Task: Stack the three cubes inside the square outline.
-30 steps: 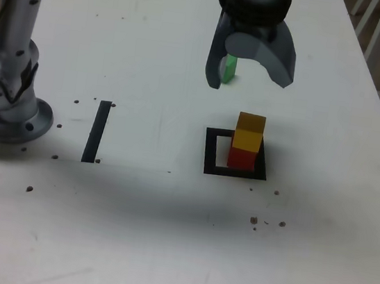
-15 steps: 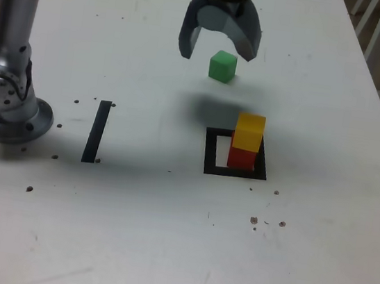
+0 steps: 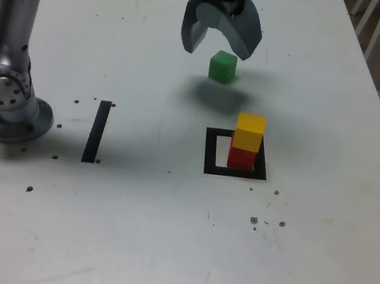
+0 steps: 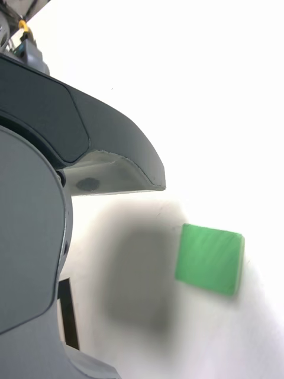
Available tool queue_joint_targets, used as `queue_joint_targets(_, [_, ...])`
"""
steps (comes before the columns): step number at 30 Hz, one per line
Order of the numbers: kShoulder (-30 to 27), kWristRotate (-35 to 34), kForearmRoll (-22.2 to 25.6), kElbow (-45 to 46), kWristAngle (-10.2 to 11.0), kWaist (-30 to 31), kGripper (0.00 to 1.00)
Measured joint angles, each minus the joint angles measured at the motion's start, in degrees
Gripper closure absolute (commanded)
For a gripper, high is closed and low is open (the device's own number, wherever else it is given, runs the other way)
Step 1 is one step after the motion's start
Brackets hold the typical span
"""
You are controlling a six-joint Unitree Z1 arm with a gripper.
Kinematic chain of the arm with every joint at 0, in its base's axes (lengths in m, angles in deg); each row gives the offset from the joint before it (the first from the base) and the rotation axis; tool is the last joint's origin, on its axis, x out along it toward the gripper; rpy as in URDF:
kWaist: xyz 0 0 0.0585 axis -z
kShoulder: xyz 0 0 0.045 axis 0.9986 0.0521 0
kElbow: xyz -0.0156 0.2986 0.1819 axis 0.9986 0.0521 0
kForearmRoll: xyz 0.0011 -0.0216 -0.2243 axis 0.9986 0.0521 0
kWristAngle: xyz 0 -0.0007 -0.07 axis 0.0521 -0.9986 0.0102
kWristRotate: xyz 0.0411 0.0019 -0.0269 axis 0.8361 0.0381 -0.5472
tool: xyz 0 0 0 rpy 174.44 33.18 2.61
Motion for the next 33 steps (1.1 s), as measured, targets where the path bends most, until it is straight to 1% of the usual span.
queue_joint_targets(9, [3.5, 3.3, -0.5, -1.1, -0.2, -2.6, 0.02])
queue_joint_targets(16, [5.7, 4.5, -0.7, -2.7, -0.4, -3.3, 0.03])
queue_joint_targets(21, [8.4, 5.2, -0.7, -4.0, -1.0, -3.5, 0.06])
queue_joint_targets(25, [10.7, 5.4, -0.6, -5.5, -1.6, -3.6, 0.09])
queue_joint_targets(28, [12.4, 5.5, -0.4, -6.4, -2.3, -3.6, 0.19])
queue_joint_targets(30, [13.3, 5.5, -0.2, -7.0, -2.7, -3.6, 0.3])
queue_joint_targets(33, [14.0, 5.1, 0.0, -7.4, -3.2, -3.5, 0.49])
